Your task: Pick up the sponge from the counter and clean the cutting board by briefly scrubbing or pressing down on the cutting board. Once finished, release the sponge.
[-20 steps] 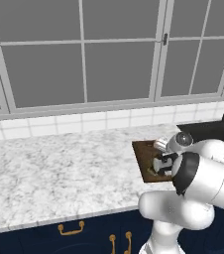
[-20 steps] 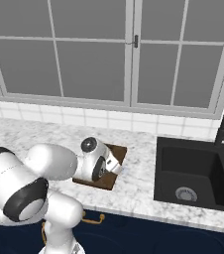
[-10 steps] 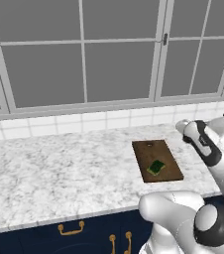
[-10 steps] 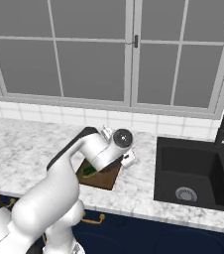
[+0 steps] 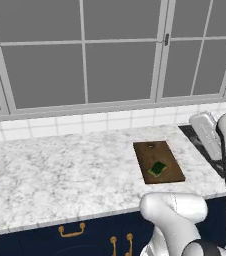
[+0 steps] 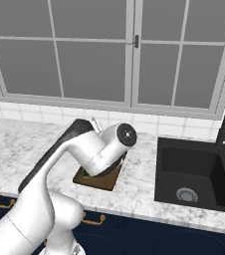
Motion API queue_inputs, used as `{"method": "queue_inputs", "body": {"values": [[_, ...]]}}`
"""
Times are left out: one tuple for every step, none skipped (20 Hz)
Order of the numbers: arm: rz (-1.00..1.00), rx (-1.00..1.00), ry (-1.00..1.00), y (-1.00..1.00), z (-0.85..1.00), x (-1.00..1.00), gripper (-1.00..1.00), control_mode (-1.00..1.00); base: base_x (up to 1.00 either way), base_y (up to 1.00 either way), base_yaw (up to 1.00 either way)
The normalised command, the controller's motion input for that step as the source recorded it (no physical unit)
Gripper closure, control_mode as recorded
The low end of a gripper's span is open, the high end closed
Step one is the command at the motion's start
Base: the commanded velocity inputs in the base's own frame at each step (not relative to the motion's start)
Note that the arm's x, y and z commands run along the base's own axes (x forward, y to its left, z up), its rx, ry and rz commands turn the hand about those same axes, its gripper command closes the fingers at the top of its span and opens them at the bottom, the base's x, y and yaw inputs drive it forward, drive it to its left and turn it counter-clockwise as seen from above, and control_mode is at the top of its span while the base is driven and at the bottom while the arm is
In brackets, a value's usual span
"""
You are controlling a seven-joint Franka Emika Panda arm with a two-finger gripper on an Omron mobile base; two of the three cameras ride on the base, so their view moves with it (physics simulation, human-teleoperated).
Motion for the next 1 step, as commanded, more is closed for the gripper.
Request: {"method": "queue_inputs", "body": {"values": [[0.09, 0.28, 0.00, 0.54, 0.41, -1.00, 1.00, -1.00, 0.00, 0.00, 0.00]]}}
